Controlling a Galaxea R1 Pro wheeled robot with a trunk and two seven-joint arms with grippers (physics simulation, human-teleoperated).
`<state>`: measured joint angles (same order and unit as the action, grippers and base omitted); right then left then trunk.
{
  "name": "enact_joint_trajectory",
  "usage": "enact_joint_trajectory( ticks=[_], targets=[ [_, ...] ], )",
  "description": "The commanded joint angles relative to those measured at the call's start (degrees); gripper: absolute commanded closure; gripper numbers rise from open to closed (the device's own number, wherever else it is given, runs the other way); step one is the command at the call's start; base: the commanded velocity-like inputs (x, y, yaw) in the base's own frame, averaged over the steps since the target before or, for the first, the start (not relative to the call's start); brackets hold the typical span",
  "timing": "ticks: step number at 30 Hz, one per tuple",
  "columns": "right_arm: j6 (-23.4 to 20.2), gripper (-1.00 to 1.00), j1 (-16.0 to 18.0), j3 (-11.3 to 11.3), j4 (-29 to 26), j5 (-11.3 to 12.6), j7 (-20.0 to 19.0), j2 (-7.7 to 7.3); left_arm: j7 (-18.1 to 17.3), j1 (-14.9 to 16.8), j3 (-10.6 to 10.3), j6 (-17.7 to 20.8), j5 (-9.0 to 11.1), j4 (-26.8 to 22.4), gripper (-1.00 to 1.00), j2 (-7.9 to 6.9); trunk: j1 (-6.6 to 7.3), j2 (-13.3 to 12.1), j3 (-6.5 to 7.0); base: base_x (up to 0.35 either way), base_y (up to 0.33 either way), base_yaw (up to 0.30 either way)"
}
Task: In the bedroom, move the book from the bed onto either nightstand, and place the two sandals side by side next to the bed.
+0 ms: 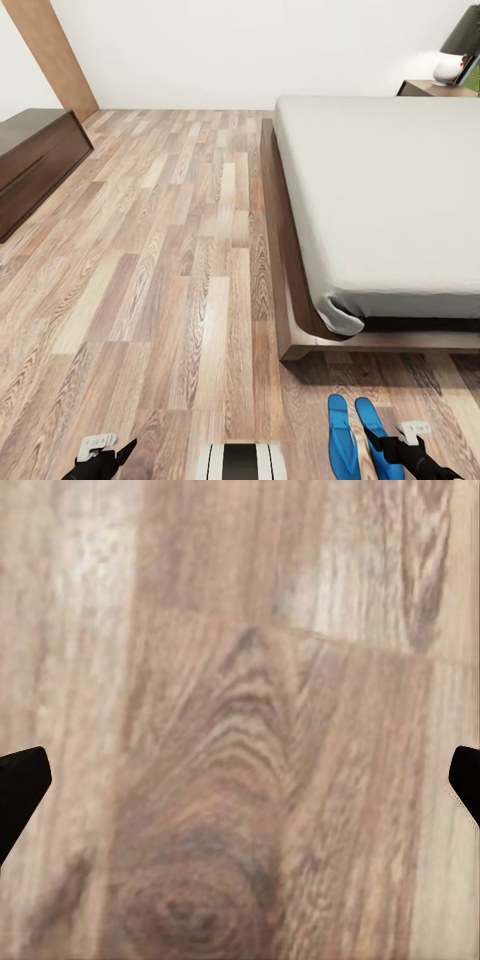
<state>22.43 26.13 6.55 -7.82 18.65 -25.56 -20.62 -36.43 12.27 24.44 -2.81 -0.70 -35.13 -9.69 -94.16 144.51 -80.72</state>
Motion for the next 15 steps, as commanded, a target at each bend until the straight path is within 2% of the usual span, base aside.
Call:
enact_joint_trajectory(
  ticks=[1, 15],
  targets=[
    [0.2, -1.00, 0.0, 0.5, 0.1, 0.6, -0.2, -0.03, -0.3, 0.0, 0.2, -0.2, -0.1, 0.1, -1.00, 0.02, 0.03, 0.0, 0.19, 0.000, 0.000, 0.000],
    [0.2, -1.00, 0.1, 0.5, 0.1, 0.6, -0.2, -0.03, -0.3, 0.0, 0.2, -0.2, -0.1, 0.1, -1.00, 0.01, 0.39, -0.2, 3.30, 0.000, 0.000, 0.000]
  ],
)
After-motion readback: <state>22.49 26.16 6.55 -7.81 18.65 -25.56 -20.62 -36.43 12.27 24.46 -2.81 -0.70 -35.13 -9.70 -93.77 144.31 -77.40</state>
